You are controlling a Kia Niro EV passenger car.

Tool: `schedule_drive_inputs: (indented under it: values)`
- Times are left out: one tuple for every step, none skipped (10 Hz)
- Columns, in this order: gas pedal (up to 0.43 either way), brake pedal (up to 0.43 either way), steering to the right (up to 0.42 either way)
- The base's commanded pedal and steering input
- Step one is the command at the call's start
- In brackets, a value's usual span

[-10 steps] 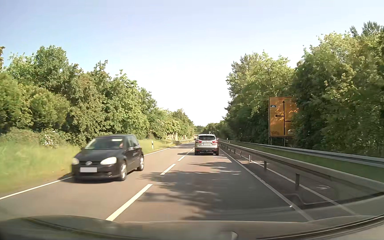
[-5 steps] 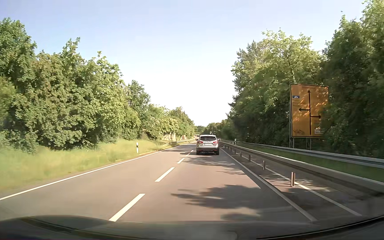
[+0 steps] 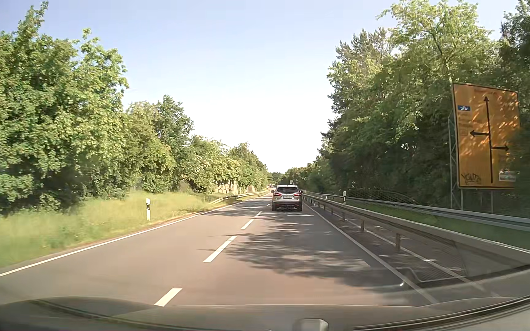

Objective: Follow the waypoints while adhering to traffic rules and regulations

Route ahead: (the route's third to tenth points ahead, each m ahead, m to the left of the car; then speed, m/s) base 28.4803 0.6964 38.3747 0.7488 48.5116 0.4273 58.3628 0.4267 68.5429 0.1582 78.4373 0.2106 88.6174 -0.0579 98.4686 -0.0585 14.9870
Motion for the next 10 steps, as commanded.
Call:
schedule_drive_inputs:
  values:
    - [0.098, 0.03, 0.003]
    - [0.098, 0.03, 0.003]
    - [0.098, 0.03, 0.003]
    - [0.098, 0.03, 0.003]
    - [0.098, 0.03, 0.004]
    - [0.098, 0.03, 0.004]
    - [0.098, 0.03, 0.004]
    - [0.098, 0.03, 0.004]
    - [0.098, 0.03, 0.004]
    - [0.098, 0.03, 0.004]
